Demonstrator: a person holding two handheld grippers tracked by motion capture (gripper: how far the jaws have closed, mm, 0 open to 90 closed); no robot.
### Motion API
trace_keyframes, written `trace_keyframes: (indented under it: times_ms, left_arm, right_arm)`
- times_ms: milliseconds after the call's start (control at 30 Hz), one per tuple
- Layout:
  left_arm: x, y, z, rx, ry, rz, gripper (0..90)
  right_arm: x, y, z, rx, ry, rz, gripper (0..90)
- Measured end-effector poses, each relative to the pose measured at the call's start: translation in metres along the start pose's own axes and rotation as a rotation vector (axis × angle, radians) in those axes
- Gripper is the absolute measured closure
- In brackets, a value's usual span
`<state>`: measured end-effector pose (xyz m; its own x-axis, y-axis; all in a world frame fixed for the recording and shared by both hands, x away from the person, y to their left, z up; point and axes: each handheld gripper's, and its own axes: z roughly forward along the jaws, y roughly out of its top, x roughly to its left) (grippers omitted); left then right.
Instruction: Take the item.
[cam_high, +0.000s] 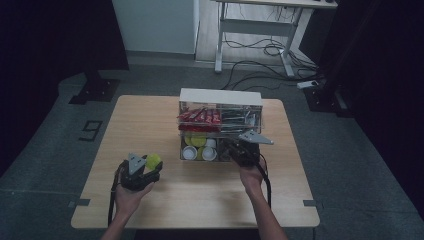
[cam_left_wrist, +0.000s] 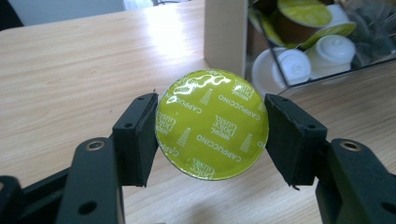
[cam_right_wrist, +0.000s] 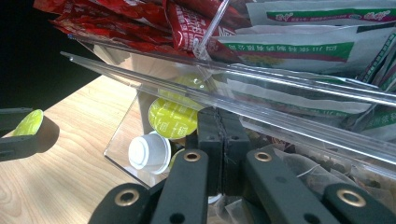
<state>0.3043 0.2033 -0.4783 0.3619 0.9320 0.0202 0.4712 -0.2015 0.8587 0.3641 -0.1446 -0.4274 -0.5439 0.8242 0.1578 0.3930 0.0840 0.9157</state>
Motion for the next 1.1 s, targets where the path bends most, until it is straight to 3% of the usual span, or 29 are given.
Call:
trace_keyframes:
  times_ms: [567,1100]
  left_arm:
    - [0.027,-0.027,0.000,0.061,0.038,-0.047,38.2]
    - [0.041,-0.051,0.016,0.165,0.054,-0.086,38.1]
  right_arm:
    - [-0.001,-0.001,-0.001,-0.004,-0.005,0.001,88.2]
    - [-0.002,-0.002,-0.001,-0.006,-0.005,0.004,88.2]
